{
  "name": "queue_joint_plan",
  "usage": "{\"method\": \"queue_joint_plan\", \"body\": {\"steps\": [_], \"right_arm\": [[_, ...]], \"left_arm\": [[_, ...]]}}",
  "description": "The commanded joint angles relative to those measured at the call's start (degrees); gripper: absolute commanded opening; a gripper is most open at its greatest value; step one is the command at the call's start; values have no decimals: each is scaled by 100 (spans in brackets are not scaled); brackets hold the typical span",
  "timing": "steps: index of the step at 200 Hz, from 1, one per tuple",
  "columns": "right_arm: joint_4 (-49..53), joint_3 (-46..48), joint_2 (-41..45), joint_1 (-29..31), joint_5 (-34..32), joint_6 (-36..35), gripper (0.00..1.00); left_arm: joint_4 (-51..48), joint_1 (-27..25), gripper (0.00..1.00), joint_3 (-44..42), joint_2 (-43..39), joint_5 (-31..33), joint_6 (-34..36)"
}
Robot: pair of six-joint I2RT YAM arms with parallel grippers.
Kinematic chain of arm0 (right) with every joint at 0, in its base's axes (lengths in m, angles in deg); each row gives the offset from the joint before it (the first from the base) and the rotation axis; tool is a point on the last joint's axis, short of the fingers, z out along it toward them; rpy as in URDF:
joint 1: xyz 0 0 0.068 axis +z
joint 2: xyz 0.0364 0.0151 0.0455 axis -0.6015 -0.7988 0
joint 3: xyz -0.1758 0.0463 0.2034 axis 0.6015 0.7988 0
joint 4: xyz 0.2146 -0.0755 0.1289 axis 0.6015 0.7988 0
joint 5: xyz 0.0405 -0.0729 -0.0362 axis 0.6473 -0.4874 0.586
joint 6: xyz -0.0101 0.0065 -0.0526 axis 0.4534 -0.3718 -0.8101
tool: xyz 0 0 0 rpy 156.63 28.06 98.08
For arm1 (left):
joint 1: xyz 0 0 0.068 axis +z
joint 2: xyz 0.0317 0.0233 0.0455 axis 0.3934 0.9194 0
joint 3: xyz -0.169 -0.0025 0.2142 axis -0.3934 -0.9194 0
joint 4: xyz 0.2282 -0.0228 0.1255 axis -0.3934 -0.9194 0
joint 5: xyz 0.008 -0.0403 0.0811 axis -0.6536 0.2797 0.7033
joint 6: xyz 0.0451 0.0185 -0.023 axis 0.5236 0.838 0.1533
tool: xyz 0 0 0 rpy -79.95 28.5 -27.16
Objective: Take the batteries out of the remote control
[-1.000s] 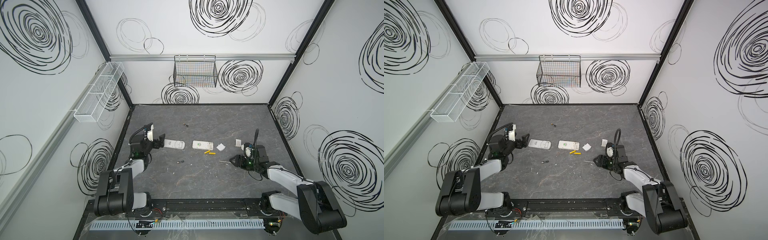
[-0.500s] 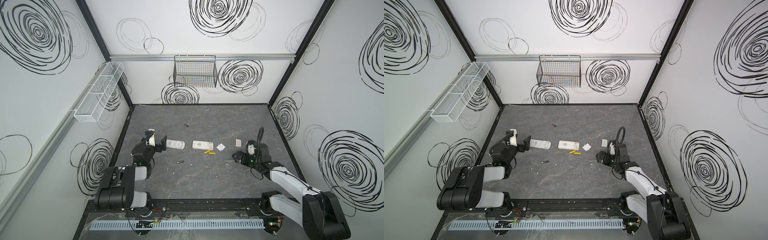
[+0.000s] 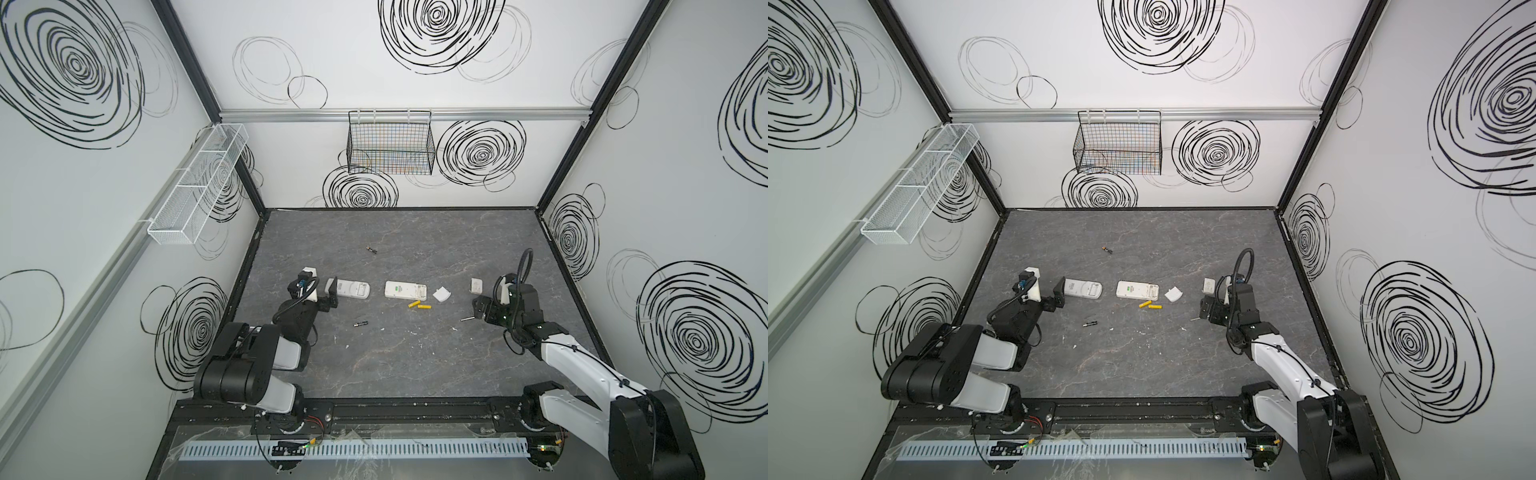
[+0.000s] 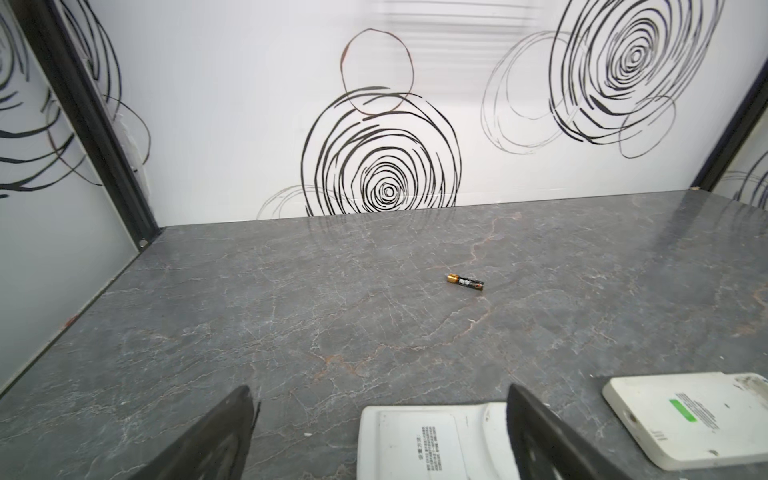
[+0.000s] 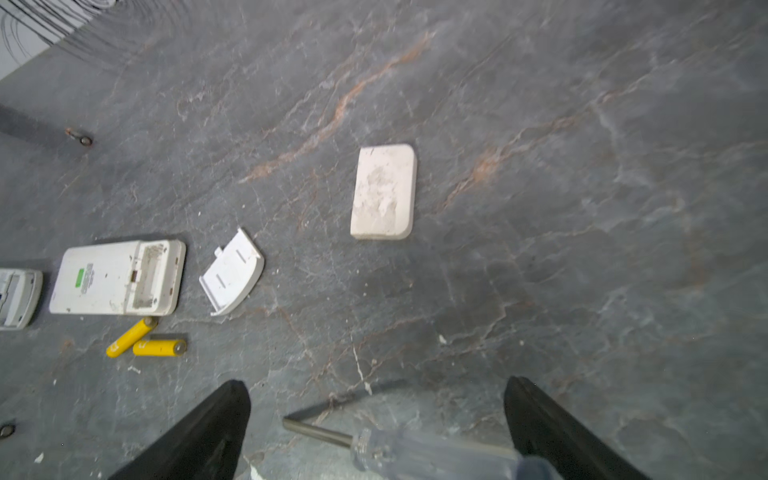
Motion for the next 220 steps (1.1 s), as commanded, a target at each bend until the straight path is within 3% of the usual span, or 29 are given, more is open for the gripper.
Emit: {"method": "queue_joint_plan", "body": {"steps": [1,19,53,73,131,156,220], "right_arm": [[-590,-25,7,28,-550,9,100],[-811,-111,-131,80,-624,-118,100],[-1167,-341,-413,326,-1341,-934,100],[-1551,-341,-642,307,-1753,-1068,100],[-2651,-369,-1073,-12,-1659,-1933,100],[-3557,116,-847,-620,-1320,-1852,100],[-5289,907,-1030,-1133,-1710,-1972,100]], "left_arm": [[390,-33,96,160,5,557,-67],[199,-37,96,249,-4,590,-65],[187,-42,96,258,-3,598,-64],[183,-42,96,255,-4,598,-64],[126,-43,96,288,-4,616,-56],[126,-42,96,289,1,618,-56],[126,-42,96,291,-3,623,-50]]}}
